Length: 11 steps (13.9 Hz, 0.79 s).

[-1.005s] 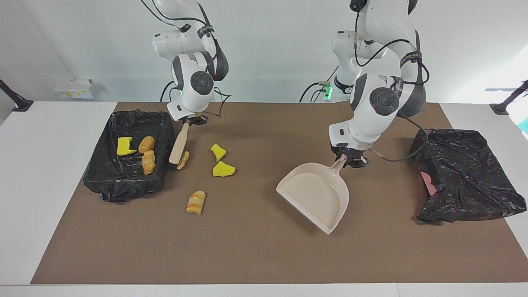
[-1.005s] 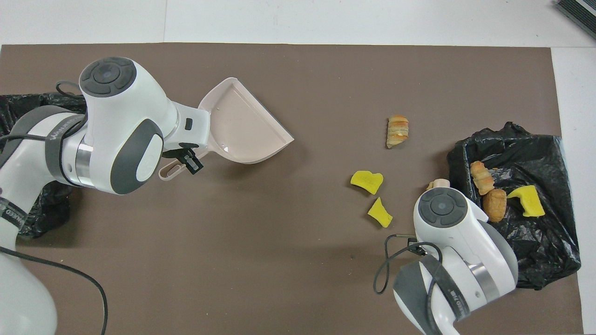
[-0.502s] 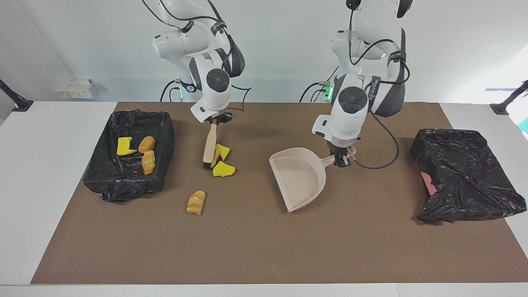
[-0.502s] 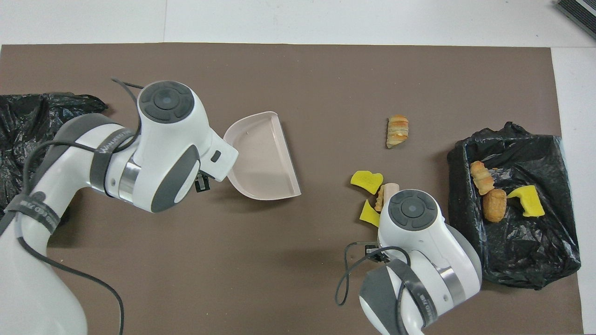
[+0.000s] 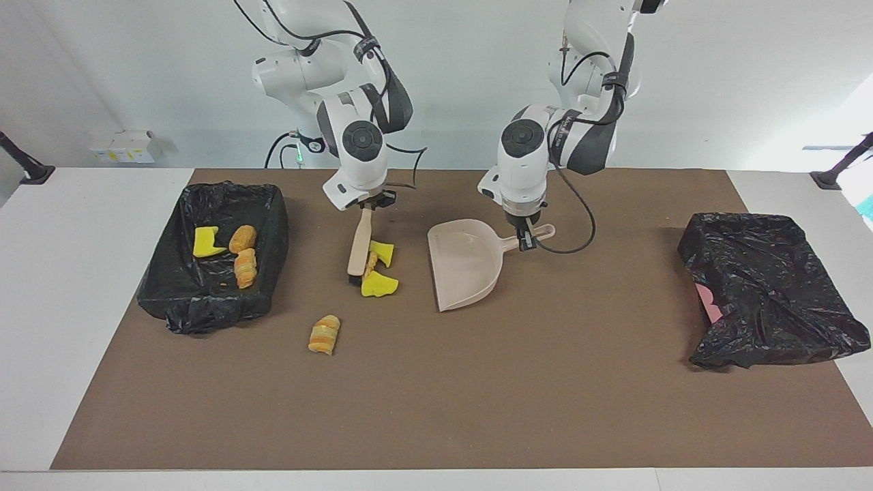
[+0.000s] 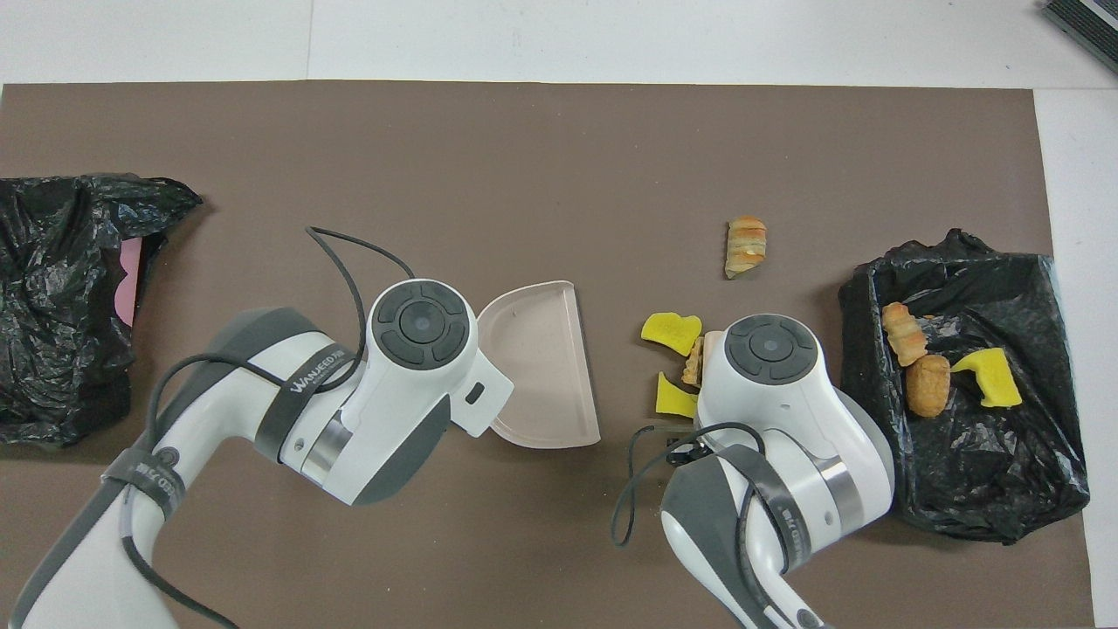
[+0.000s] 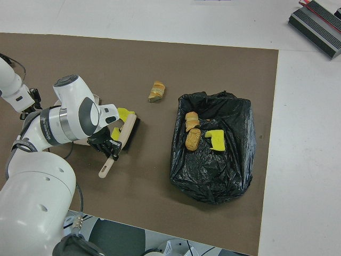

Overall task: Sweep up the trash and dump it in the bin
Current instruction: 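Move the dustpan toward the sponge pieces while the right gripper approaches them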

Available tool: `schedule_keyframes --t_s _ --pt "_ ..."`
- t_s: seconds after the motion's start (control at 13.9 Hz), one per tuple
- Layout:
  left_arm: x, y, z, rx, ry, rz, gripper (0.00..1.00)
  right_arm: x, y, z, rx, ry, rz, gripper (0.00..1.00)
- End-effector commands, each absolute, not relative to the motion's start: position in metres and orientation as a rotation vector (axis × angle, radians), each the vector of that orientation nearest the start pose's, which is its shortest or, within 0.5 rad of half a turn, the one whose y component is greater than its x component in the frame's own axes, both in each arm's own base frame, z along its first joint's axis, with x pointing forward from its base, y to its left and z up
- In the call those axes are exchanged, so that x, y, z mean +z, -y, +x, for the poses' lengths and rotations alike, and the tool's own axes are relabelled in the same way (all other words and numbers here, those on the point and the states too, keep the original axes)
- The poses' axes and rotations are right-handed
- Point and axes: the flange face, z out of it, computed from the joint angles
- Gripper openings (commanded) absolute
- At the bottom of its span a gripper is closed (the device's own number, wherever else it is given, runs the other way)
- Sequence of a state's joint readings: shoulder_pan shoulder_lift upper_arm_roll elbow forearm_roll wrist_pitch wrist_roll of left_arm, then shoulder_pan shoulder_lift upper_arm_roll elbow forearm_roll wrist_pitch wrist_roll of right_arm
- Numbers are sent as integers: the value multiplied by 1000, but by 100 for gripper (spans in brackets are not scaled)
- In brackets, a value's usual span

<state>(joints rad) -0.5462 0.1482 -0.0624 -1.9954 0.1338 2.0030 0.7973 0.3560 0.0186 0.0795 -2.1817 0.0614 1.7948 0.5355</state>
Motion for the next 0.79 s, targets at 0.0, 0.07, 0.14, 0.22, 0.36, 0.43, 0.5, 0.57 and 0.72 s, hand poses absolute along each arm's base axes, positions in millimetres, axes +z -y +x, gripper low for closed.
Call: schedule_keyframes --t_s 0.0,0.07,0.14,0.22,0.36,0.43,0.5,0.57,0.72 --pt "377 320 461 147 -1969 -2297 0 356 -213 450 675 -296 -3185 0" --pt "376 320 460 149 -1958 -2316 0 354 -211 451 651 -303 -3175 0" --pt "374 319 459 160 -1953 -2335 0 351 -207 452 646 -329 -3153 0" --pt "373 320 457 167 -1953 -2338 0 348 -204 455 649 -363 -3121 0" --pt "368 329 452 174 -1919 -2366 0 327 -213 456 679 -351 -3120 0" --pt "366 332 452 167 -1896 -2384 0 318 -220 455 680 -330 -3123 0" --pt "366 333 455 169 -1891 -2387 0 314 -232 452 683 -285 -3129 0" --pt "365 334 454 169 -1893 -2386 0 312 -241 451 698 -255 -3097 0" --pt "362 342 446 182 -1916 -2365 0 318 -270 440 699 -110 -3054 0"
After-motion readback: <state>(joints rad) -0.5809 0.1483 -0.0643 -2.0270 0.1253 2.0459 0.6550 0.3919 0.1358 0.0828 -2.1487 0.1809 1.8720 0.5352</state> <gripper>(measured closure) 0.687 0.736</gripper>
